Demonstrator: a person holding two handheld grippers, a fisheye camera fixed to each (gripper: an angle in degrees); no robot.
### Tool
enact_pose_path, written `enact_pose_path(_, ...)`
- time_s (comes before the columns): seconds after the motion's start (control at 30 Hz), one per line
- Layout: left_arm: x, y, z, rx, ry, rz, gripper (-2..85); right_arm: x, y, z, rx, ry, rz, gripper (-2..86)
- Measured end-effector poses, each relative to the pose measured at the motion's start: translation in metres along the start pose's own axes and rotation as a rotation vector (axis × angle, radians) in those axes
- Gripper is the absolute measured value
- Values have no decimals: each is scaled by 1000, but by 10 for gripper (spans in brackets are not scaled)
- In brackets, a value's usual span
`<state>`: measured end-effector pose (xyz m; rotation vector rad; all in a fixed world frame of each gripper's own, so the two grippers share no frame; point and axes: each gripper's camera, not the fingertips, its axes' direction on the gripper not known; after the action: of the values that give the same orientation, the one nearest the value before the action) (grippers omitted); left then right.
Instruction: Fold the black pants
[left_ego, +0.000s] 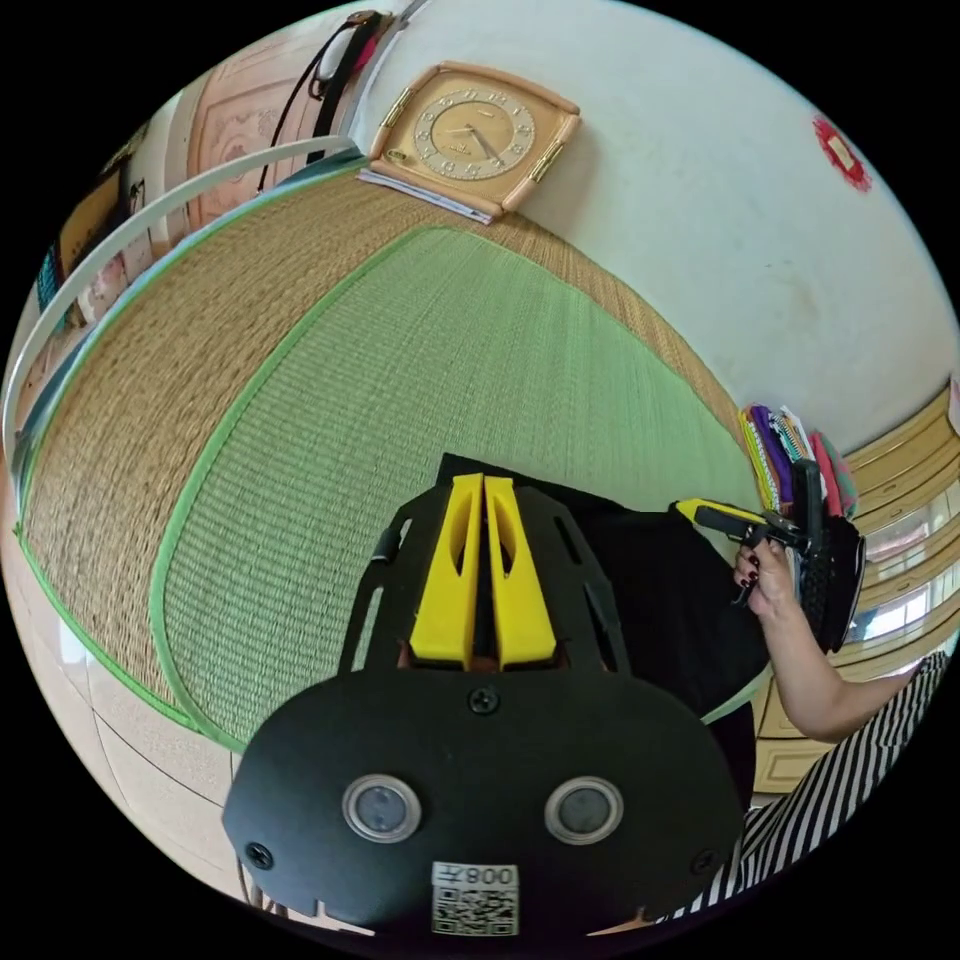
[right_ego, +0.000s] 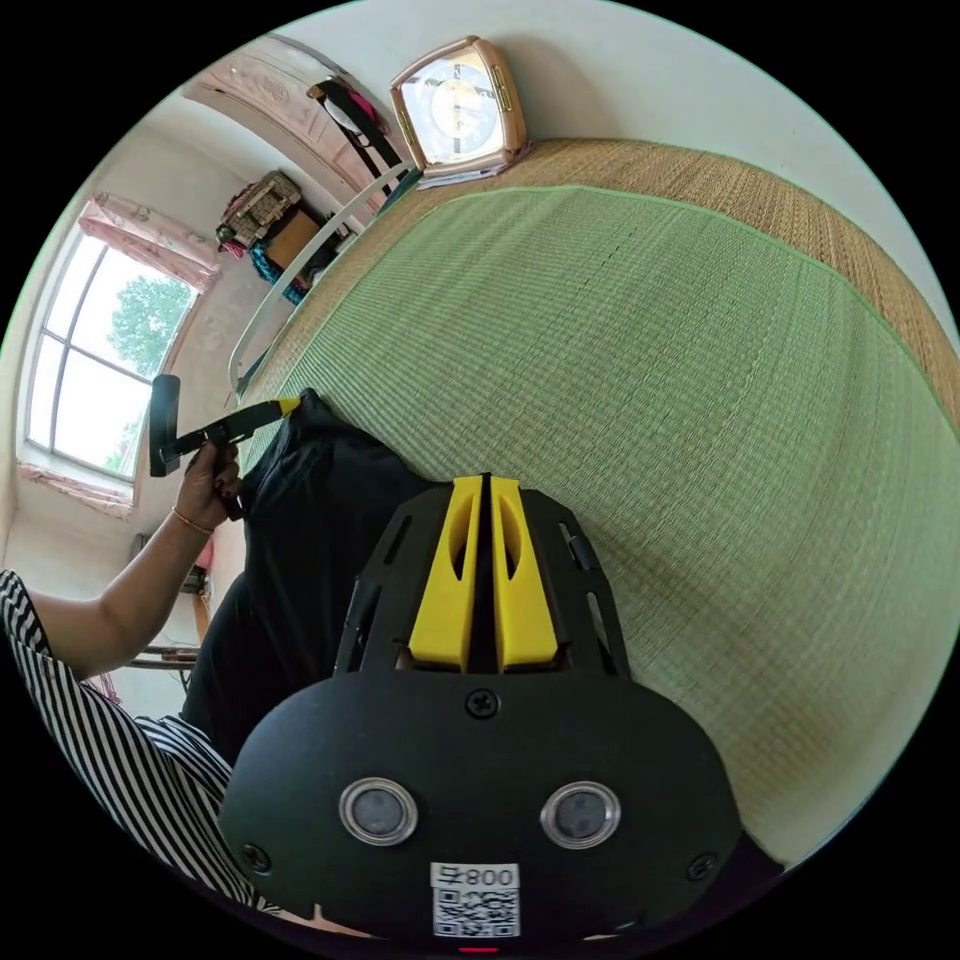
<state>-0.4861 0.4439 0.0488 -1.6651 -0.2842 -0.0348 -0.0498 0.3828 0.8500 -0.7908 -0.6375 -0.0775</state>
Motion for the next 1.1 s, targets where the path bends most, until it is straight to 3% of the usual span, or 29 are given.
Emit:
enact_pose_path(0.13,7,11,-3,21,-54,40,4,4,11,-16,78,-14,59,12)
enact_pose_path(0.33,14,20,0,36,-25,26,2,28,22,-4,34,-122,221,7)
enact_pose_path(0.43,25,31,-9,50,-15,59,2,26,37,-22,99,-75,242,3)
enact_pose_path(0.6,48,64,-8,-16,51,118,2,-10,79,-48,122,-96,94,1)
enact_pose_path(0.73,64,82,21,-133,-91,141,1,-63,142,-35,-9,-79,-25,1)
enact_pose_path(0.87,77,79,39,-146,-48,71,1,-82,185,-4,-153,40,-2,1)
enact_pose_path(1.1,132,81,58,-151,-79,149,1,-96,222,-46,-51,76,-1,1)
